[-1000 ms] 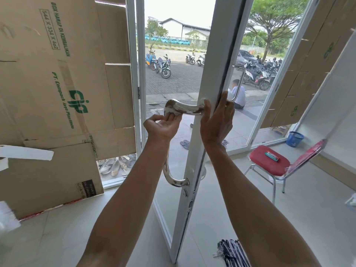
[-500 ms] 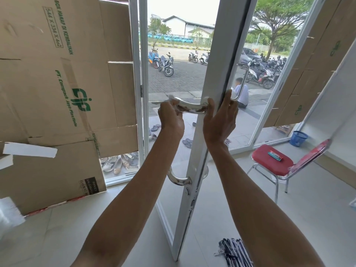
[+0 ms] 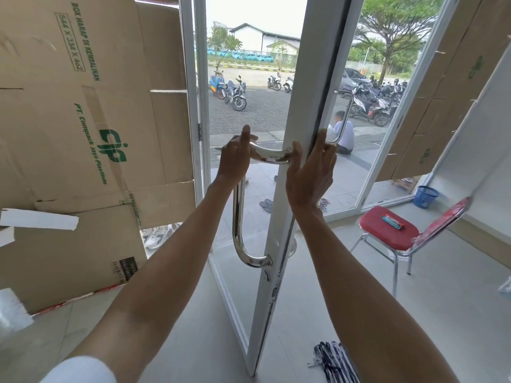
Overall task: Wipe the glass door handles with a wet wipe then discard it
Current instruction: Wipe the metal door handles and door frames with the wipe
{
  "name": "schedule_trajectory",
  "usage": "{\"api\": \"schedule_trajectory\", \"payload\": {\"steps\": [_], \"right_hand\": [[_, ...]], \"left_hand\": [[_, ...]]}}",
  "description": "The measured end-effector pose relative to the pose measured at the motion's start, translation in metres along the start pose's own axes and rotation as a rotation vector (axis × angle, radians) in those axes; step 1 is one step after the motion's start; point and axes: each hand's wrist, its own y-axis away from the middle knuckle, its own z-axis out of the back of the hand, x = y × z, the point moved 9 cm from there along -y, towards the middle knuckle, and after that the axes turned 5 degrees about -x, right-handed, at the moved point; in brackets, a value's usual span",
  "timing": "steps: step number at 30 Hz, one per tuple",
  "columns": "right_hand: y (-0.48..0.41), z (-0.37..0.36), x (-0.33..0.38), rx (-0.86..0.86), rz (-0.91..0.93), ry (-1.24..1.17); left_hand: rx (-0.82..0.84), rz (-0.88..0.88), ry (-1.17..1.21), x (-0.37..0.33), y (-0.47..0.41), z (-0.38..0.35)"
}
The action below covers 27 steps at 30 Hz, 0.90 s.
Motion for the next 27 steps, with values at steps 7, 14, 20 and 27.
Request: {"api": "schedule_trajectory", "payload": {"steps": [7, 14, 20, 27], "right_hand": [[0.002, -0.002, 0.002, 0.002, -0.008, 0.023], [0.002, -0.002, 0.002, -0.03, -0.008, 0.023], [0.002, -0.001, 0.002, -0.042, -0.005, 0.025], [0.002, -0.002, 0.001, -0.036, -0.001, 0.027]], "left_hand": [[0.036, 0.213, 0.039, 0.064, 0.015, -0.004], [0.043, 0.368, 0.162, 0.129, 0.039, -0.017], [0.057, 0.487, 0.173, 0.177, 0.057, -0.026], [0.051, 0.527, 0.184, 0.192, 0.076, -0.024]]}}
